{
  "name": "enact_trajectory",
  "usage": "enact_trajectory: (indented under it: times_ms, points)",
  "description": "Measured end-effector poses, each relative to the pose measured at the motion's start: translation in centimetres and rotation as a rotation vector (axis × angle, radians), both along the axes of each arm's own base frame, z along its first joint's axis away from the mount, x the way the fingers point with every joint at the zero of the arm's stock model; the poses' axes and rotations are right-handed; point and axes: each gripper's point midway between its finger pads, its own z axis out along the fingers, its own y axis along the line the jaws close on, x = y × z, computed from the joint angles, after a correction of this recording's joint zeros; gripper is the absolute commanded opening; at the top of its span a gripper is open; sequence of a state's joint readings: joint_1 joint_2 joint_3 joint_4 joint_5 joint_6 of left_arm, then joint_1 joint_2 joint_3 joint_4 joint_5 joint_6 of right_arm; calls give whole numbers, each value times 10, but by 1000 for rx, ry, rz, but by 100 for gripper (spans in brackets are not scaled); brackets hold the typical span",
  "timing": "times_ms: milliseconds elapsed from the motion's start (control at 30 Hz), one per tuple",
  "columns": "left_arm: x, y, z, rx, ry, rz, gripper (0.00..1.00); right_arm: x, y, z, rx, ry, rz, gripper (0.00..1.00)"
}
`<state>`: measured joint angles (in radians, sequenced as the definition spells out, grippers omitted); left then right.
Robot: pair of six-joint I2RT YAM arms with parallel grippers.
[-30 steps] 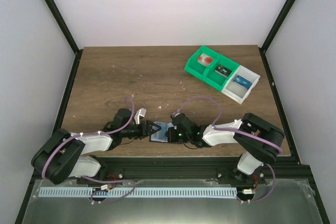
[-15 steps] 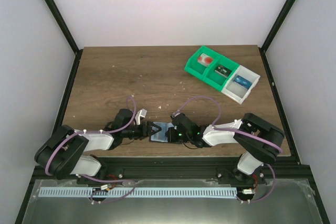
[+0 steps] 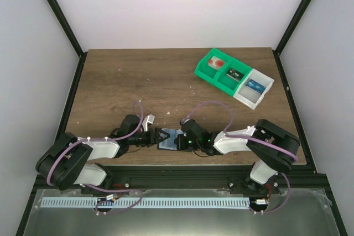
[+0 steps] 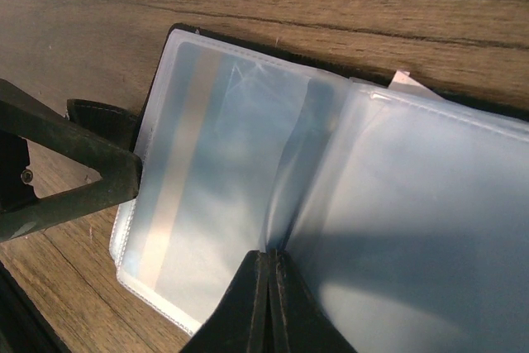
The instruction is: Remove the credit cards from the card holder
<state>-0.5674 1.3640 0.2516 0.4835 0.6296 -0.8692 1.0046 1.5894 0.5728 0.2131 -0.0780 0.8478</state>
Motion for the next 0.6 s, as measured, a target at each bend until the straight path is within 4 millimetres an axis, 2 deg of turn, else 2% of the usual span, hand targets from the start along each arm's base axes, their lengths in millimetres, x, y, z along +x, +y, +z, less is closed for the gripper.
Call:
enact_trajectory:
  times_ms: [600]
  points:
    - [-3, -6, 3, -36, 18, -4, 68, 0, 0, 0, 0, 1, 0, 2]
